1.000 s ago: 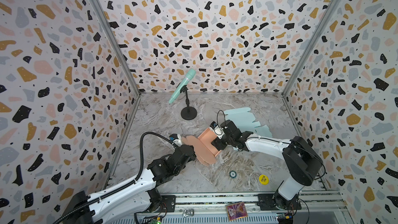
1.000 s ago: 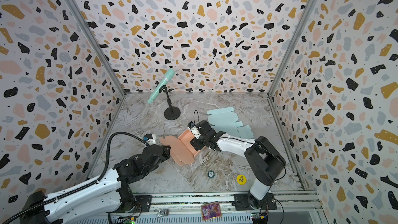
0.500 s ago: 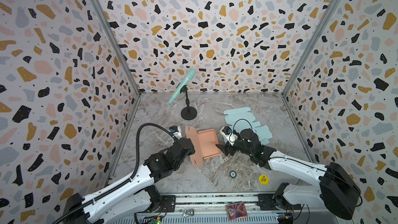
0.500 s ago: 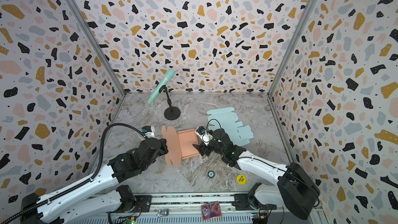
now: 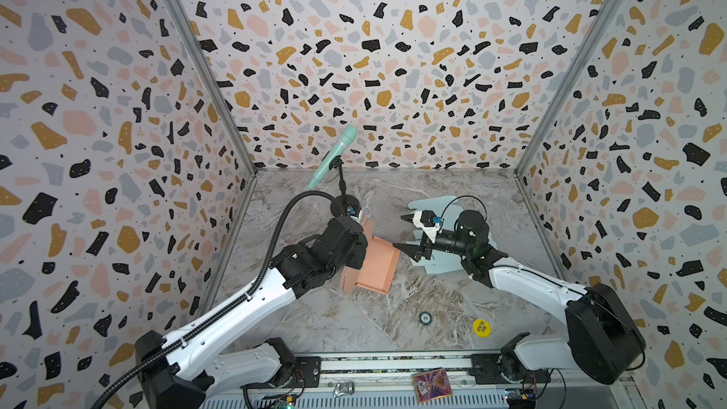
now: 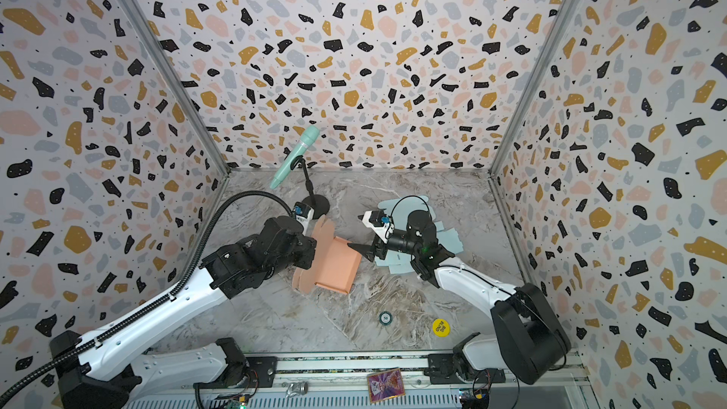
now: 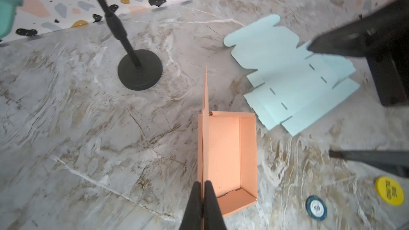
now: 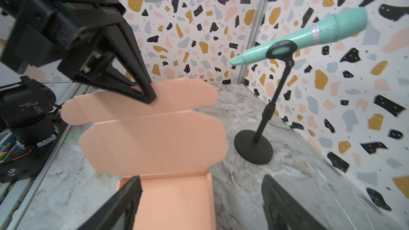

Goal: Assemble paper box
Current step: Pass the paper box.

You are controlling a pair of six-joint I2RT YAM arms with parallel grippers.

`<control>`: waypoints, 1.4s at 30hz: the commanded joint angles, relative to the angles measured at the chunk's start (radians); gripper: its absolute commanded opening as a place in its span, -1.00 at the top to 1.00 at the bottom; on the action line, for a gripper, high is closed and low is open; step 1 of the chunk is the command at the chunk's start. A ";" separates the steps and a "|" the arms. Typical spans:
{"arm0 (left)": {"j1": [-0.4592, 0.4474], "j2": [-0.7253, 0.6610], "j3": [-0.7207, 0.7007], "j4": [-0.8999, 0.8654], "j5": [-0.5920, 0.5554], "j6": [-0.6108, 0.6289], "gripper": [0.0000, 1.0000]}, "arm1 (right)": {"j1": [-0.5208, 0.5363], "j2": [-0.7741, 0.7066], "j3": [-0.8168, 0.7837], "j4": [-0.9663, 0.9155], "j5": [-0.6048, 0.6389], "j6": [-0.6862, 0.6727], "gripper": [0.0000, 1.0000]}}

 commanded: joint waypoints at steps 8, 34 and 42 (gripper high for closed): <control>0.005 0.005 0.097 -0.078 0.185 0.257 1.00 | 0.044 0.178 0.230 -0.233 -0.169 -0.208 -0.58; 0.004 0.003 0.081 -0.083 0.142 0.344 1.00 | 0.081 0.220 0.244 -0.359 -0.128 -0.282 0.51; 0.004 -0.020 -0.002 0.006 0.146 0.318 0.58 | 0.081 0.233 0.213 -0.349 -0.117 -0.264 0.73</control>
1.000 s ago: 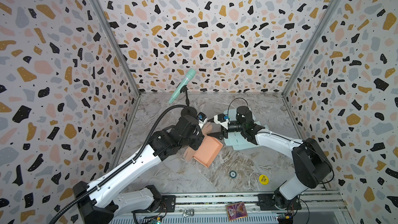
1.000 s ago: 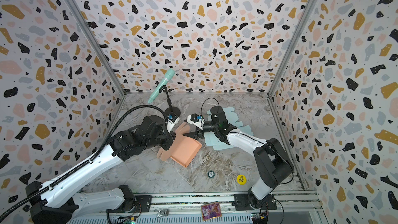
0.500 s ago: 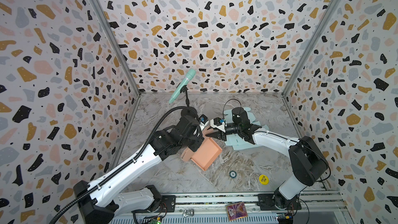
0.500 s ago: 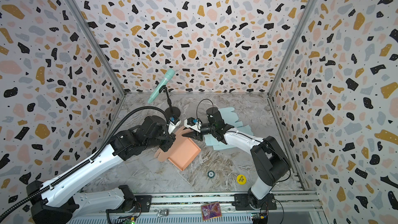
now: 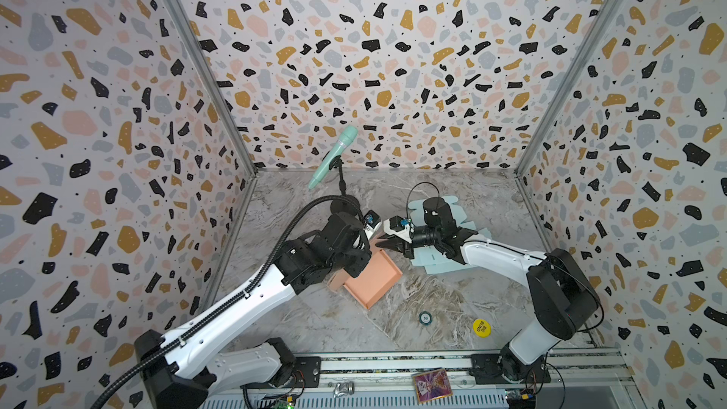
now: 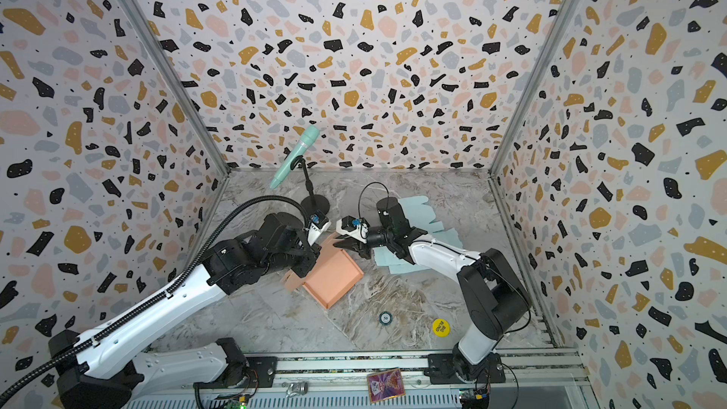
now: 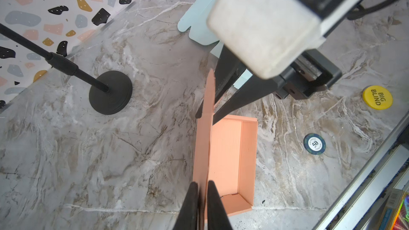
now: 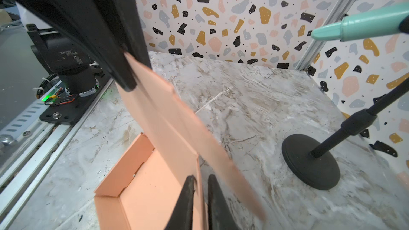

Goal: Assemble paper box
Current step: Pass the paper box.

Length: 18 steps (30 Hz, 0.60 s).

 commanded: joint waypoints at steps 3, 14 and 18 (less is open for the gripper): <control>0.004 -0.060 -0.080 0.122 -0.022 -0.034 0.09 | 0.001 -0.007 -0.044 0.012 0.003 0.027 0.75; 0.046 -0.231 -0.302 0.318 -0.158 -0.283 -0.66 | -0.039 -0.029 -0.189 0.186 0.055 0.169 0.78; 0.082 -0.300 -0.401 0.419 -0.124 -0.361 -0.67 | -0.042 -0.058 -0.236 0.235 0.067 0.196 0.74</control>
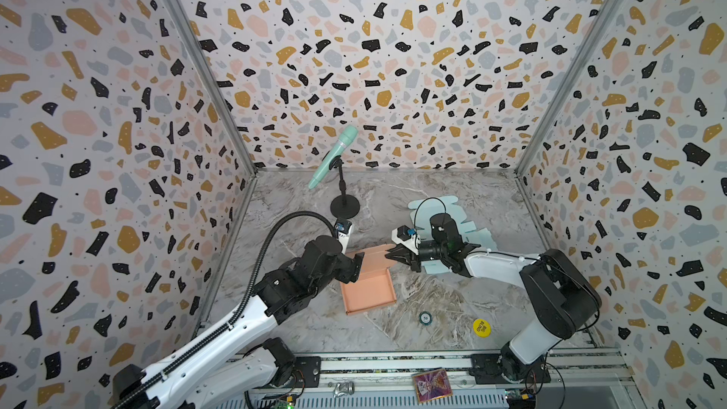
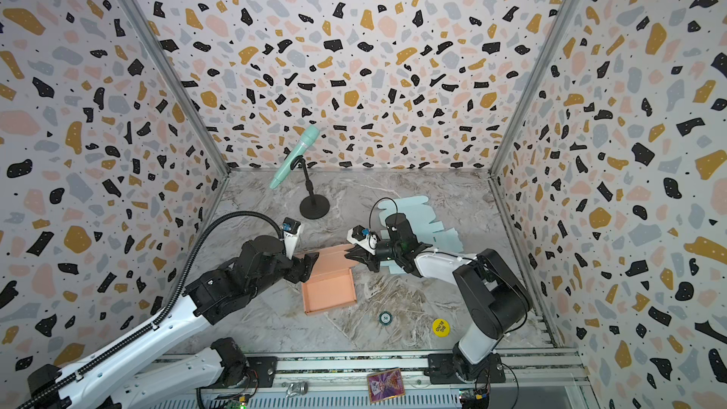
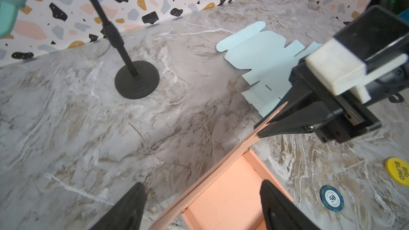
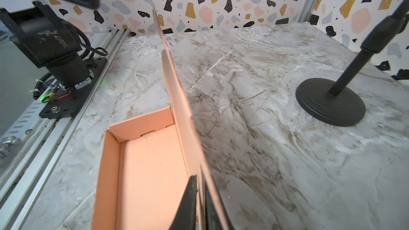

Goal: Assemble paper box
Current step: Pass the paper box.

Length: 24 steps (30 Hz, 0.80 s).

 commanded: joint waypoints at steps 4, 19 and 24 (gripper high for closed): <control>0.082 -0.100 -0.110 0.162 0.019 -0.153 -0.67 | -0.006 -0.048 -0.012 0.045 0.030 0.049 0.74; 0.187 -0.124 -0.309 0.385 0.187 -0.233 -0.69 | -0.054 -0.049 -0.008 0.014 0.075 0.032 0.87; 0.203 -0.127 -0.381 0.488 0.173 -0.231 -0.70 | -0.063 -0.046 -0.005 0.006 0.088 0.026 0.86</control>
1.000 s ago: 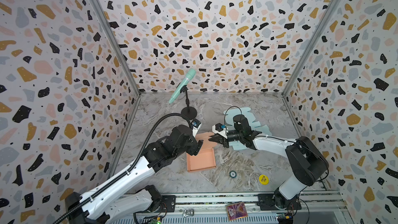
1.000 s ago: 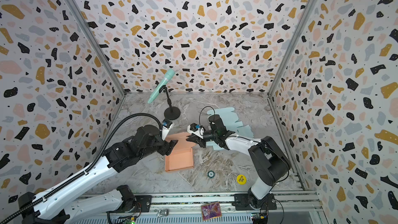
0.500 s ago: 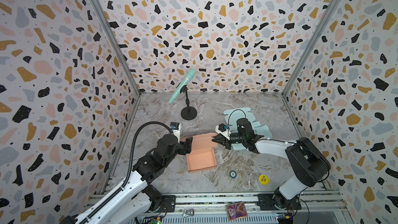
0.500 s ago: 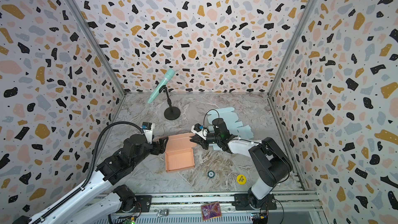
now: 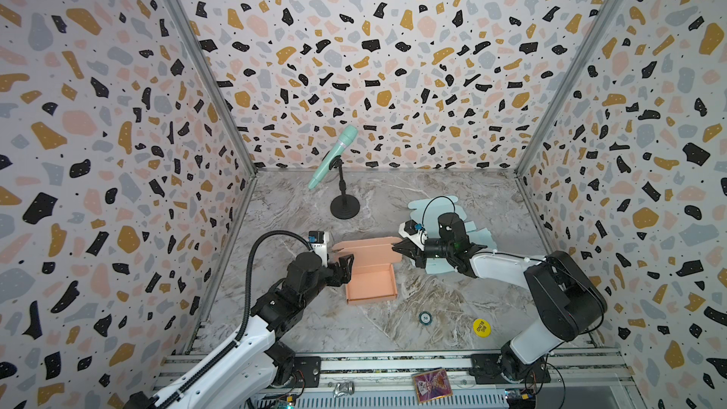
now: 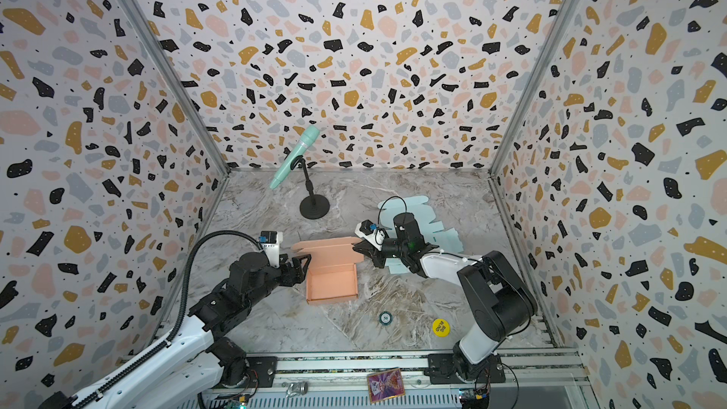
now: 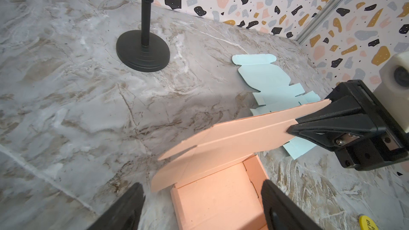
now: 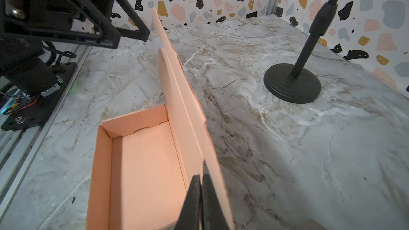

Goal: Assemble paper box
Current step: Pass the paper box.

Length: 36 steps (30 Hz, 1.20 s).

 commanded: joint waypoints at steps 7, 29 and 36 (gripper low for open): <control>0.061 0.083 -0.099 0.356 0.051 0.004 -0.64 | -0.007 -0.021 0.024 -0.029 0.022 -0.003 0.79; 0.103 0.282 -0.002 0.387 0.074 0.127 -0.35 | -0.010 -0.006 0.052 -0.061 0.097 0.001 0.78; 0.129 0.320 -0.032 0.474 0.128 0.129 -0.28 | -0.015 0.014 0.080 -0.087 0.086 0.018 0.77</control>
